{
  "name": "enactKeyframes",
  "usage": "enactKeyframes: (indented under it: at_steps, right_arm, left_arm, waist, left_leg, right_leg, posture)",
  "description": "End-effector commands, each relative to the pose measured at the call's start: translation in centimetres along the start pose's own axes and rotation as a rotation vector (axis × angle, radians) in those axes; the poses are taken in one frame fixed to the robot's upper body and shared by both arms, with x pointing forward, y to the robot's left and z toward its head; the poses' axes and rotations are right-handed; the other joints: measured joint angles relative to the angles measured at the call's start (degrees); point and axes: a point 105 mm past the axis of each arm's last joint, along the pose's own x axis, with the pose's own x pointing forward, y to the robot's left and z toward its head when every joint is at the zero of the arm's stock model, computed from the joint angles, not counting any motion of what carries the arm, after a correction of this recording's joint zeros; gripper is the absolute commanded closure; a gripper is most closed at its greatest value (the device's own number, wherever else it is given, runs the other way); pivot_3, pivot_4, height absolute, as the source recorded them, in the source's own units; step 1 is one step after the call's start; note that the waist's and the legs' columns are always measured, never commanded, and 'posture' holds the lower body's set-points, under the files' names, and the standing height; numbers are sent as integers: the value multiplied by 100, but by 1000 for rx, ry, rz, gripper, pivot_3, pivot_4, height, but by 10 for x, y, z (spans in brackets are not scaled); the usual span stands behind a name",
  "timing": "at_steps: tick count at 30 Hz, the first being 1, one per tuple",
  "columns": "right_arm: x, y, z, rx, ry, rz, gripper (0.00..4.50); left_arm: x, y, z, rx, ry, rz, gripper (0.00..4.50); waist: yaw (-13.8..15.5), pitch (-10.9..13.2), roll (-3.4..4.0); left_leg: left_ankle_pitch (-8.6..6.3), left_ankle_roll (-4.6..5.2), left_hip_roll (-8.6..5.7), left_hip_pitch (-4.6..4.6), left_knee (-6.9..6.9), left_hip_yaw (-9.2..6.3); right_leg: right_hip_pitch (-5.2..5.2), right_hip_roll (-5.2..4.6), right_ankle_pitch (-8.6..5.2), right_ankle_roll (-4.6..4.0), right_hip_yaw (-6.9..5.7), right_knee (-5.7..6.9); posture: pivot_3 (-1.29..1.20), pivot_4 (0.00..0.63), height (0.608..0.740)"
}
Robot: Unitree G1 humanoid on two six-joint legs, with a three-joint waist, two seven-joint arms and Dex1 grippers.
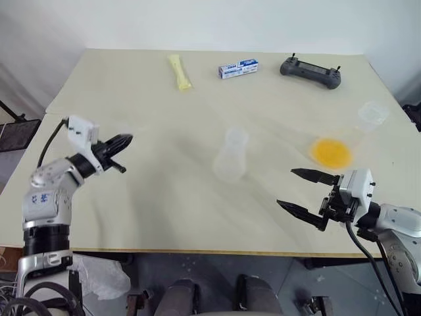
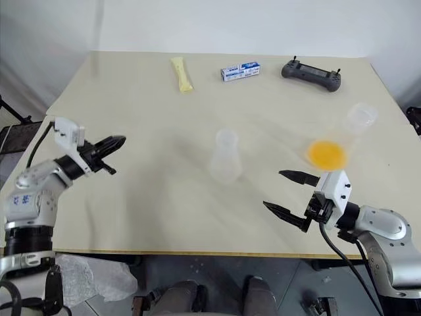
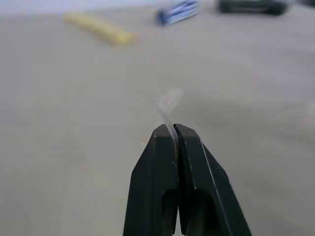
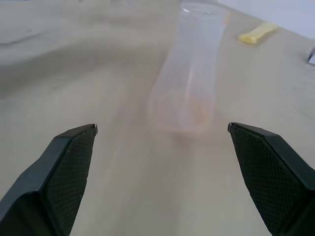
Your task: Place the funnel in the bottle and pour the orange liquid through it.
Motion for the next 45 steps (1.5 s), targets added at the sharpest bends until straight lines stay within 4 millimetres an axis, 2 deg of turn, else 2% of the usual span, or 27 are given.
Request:
enactKeyframes:
  at_steps: [1, 7, 14, 16, 18, 23, 30, 38, 45]
  right_arm:
    - [-3, -5, 15, -76, -30, -21, 0]
    - [-5, -8, 18, -92, -33, -26, 0]
    - [-4, -6, 20, -103, -47, -33, 0]
    - [-3, -4, 19, -102, -51, -37, 0]
    - [-2, -2, 20, -102, -54, -41, 0]
    - [-2, 2, 20, -98, -57, -46, 0]
    - [-3, 4, 20, -81, -64, -57, 0]
    - [-3, 7, 20, -82, -77, -81, 0]
    - [-2, 6, 20, -84, -78, -89, 0]
  left_arm:
    - [15, -16, 30, 96, -59, -177, 4484]
    - [52, -41, 64, 225, -74, -427, 4484]
    - [82, -68, 92, 421, -78, -670, 4484]
    - [90, -81, 98, 488, -89, -753, 4484]
    - [96, -94, 101, 549, -88, -823, 4484]
    - [103, -109, 99, 638, -70, -922, 4484]
    - [112, -112, 93, 700, -28, -926, 4484]
    - [119, -113, 93, 794, 14, -920, 4484]
    - [120, -123, 99, 883, 8, -979, 4484]
  waist:
    - [4, 0, 0]
    - [8, 1, -2]
    - [10, 3, -6]
    - [13, 4, -6]
    - [16, 4, -7]
    - [8, 5, -9]
    - [6, 6, -11]
    - [19, 8, -14]
    - [16, 8, -14]
  left_leg:
    - [0, 0, 0, 0, 0, 1]
    - [1, 2, -1, -5, 5, 9]
    - [3, 6, 1, -26, 16, 18]
    - [4, 8, 1, -44, 24, 17]
    - [4, 9, 0, -52, 27, 22]
    - [5, 11, 0, -55, 27, 30]
    - [6, 14, 1, -56, 26, 27]
    - [6, 21, -2, -60, 28, 23]
    - [6, 21, -3, -60, 28, 24]
  right_leg:
    - [0, 1, 0, 0, 0, 0]
    - [0, 4, 0, 1, -4, -4]
    - [-7, 7, 1, 2, -16, -7]
    - [-15, 7, 1, 3, -25, -7]
    - [-15, 7, 2, 4, -34, -8]
    - [-15, 6, 2, 4, -40, -8]
    - [-15, 6, 2, 4, -43, -8]
    - [-15, 2, 4, 8, -45, -8]
    - [-15, 2, 4, 8, -45, -8]
  posture:
    - [0, 150, 740]
    - [0, 150, 740]
    - [0, 150, 740]
    - [0, 150, 740]
    - [0, 150, 740]
    - [0, 150, 740]
    - [0, 150, 740]
    - [0, 150, 740]
    - [0, 150, 740]
